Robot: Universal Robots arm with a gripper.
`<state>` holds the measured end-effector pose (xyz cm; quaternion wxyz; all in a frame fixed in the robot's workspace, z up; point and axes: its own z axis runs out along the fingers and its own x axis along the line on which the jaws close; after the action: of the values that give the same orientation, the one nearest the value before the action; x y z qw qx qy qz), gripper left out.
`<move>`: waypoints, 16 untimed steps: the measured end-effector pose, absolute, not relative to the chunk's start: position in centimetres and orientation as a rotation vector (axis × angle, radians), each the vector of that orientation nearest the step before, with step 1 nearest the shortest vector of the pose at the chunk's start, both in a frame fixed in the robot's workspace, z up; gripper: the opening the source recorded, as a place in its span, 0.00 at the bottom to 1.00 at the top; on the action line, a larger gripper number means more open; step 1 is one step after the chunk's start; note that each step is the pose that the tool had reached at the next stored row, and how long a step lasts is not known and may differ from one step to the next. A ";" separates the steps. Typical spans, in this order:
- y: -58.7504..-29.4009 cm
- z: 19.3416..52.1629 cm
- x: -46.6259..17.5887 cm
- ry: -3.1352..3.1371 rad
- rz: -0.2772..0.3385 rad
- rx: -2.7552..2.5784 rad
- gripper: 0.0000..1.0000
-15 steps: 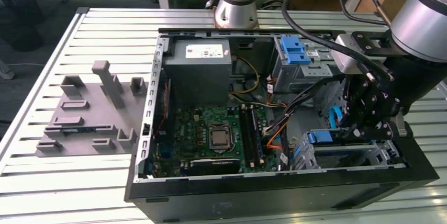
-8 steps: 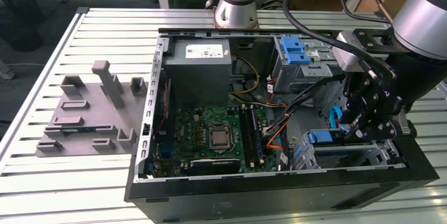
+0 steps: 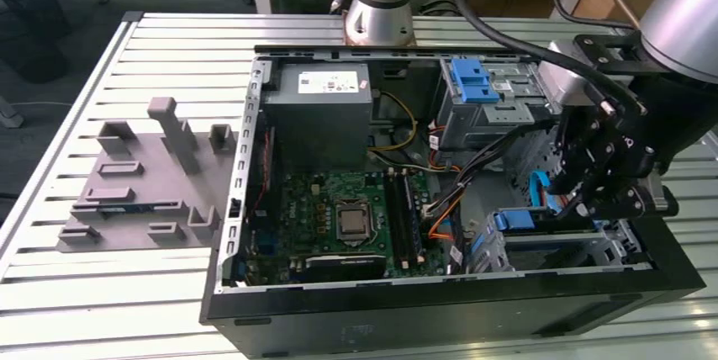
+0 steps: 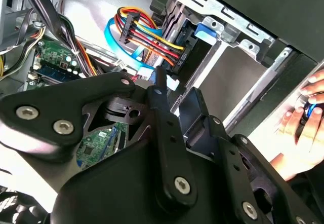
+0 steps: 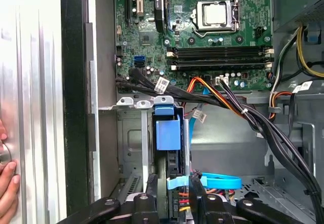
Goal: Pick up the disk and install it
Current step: 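Insert the second disk wire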
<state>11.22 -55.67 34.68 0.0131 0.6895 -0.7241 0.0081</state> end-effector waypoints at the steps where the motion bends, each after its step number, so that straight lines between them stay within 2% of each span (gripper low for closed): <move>1: -55.7 34.8 11.2 -2.256 0.025 2.148 0.38; 4: -55.7 35.2 11.2 -2.256 0.024 2.148 0.36; 5: -55.7 35.2 11.2 -2.255 0.024 2.148 0.30; 6: -55.7 35.2 11.2 -2.255 0.023 2.148 0.30; 8: -55.7 35.2 11.2 -2.255 0.024 2.148 0.18; 9: -55.7 35.2 11.2 -2.255 0.024 2.148 0.18; 10: -55.7 35.2 11.2 -2.255 0.024 2.148 0.12; 16: -55.7 35.2 11.2 -2.255 0.024 2.148 0.11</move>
<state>11.23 -55.67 35.23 0.0137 0.6895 -0.7241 0.0076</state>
